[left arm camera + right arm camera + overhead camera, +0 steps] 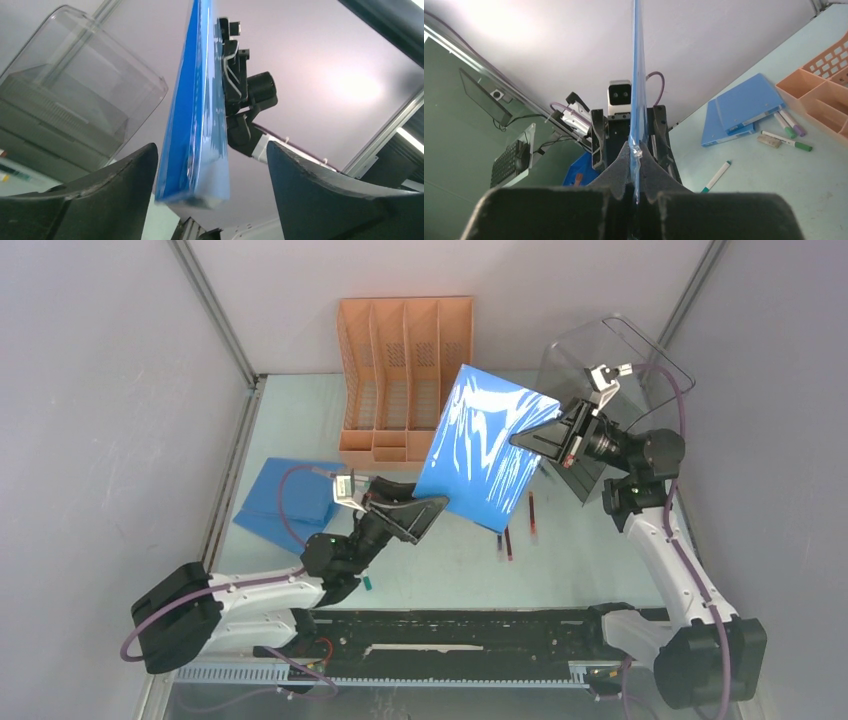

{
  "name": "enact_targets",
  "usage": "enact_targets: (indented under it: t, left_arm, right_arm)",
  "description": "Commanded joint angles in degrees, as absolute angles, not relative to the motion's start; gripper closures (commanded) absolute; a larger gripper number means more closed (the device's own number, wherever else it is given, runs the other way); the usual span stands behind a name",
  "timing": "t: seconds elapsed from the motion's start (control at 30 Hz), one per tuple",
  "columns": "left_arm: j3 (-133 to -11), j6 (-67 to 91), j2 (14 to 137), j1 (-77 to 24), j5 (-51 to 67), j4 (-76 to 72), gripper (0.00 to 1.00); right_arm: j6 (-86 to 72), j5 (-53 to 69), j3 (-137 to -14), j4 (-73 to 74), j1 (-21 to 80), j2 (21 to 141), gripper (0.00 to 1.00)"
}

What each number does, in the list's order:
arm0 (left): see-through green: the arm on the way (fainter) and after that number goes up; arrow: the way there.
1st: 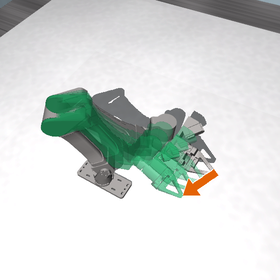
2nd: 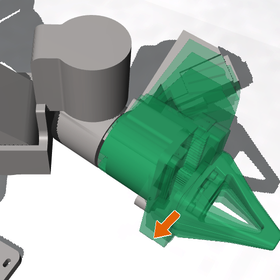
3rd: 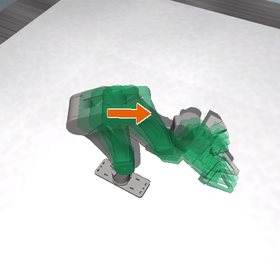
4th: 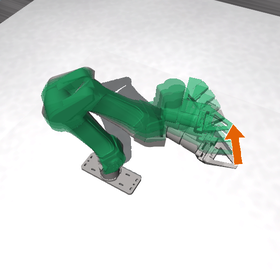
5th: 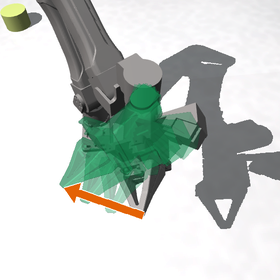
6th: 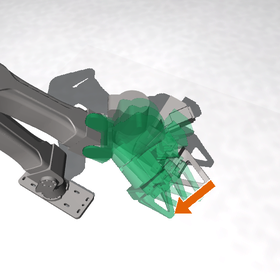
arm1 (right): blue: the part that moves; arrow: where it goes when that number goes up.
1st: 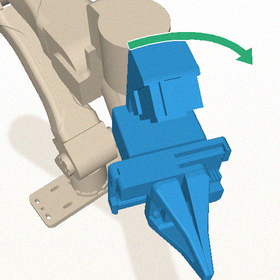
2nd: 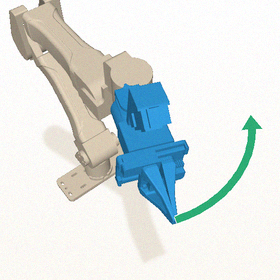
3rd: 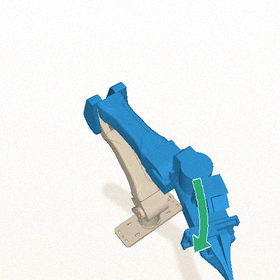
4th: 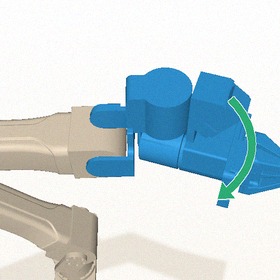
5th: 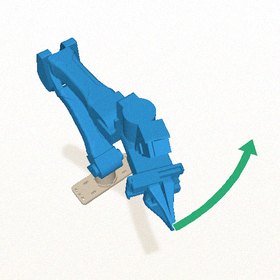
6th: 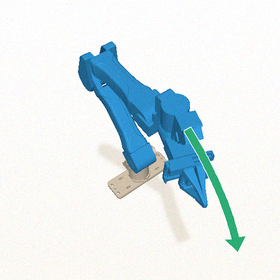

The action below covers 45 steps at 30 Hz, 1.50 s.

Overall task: Organize the desk
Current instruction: Pick up the folder from the corner of the board.

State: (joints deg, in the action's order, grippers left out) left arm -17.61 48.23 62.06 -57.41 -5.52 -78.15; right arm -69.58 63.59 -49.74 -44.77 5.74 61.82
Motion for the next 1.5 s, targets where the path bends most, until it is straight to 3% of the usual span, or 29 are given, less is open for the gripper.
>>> enact_targets:
  t: [0.0,0.07,0.33,0.43,0.5,0.53,0.57,0.63,0.87,0.93,1.2,1.47]
  left_arm:
    - [-21.7,50.8,63.9,-57.9,-6.2,-81.5,0.21]
    - [-21.9,52.0,64.5,-57.8,-6.2,-81.5,0.32]
    - [-20.9,54.5,65.4,-57.9,-5.0,-81.4,0.58]
    - [-21.1,53.9,64.9,-57.8,-3.5,-81.3,0.76]
    - [-21.3,52.6,64.5,-57.8,-1.8,-81.2,0.97]
    - [-21.4,52.3,64.1,-57.7,-0.9,-81.1,1.00]
    - [-21.3,52.0,63.6,-57.7,-0.5,-81.1,1.00]
    - [-20.7,51.1,62.3,-57.3,0.2,-80.8,1.00]
    - [-15.2,51.0,51.8,-50.7,2.0,-73.7,1.00]
    - [-14.1,50.3,46.2,-47.3,2.3,-67.3,1.00]
    - [-18.9,36.0,24.3,-39.5,-6.6,-29.7,1.00]
    - [-27.9,20.7,31.2,-35.7,-19.5,-19.3,1.00]
  right_arm:
    - [-65.8,62.5,-49.1,-44.1,6.4,58.9,1.00]
    - [-65.6,62.9,-48.8,-44.3,6.2,58.7,1.00]
    - [-64.4,63.9,-48.1,-44.0,6.2,58.1,1.00]
    - [-63.9,64.3,-48.0,-43.7,6.3,58.0,1.00]
    - [-63.4,64.9,-48.0,-43.6,6.4,57.9,1.00]
    - [-62.8,65.0,-48.1,-43.3,6.5,57.6,1.00]
    - [-62.1,65.2,-48.0,-42.7,6.5,57.4,1.00]
    - [-60.1,65.6,-48.0,-41.2,6.5,56.7,0.87]
    - [-43.2,66.8,-48.0,-27.7,6.5,52.4,0.16]
    - [-34.7,65.3,-48.0,-19.1,6.4,51.1,0.03]
    - [-27.0,64.1,-45.4,-15.2,4.4,50.4,0.00]
    - [-21.5,62.2,-42.6,-14.6,4.4,50.5,0.00]
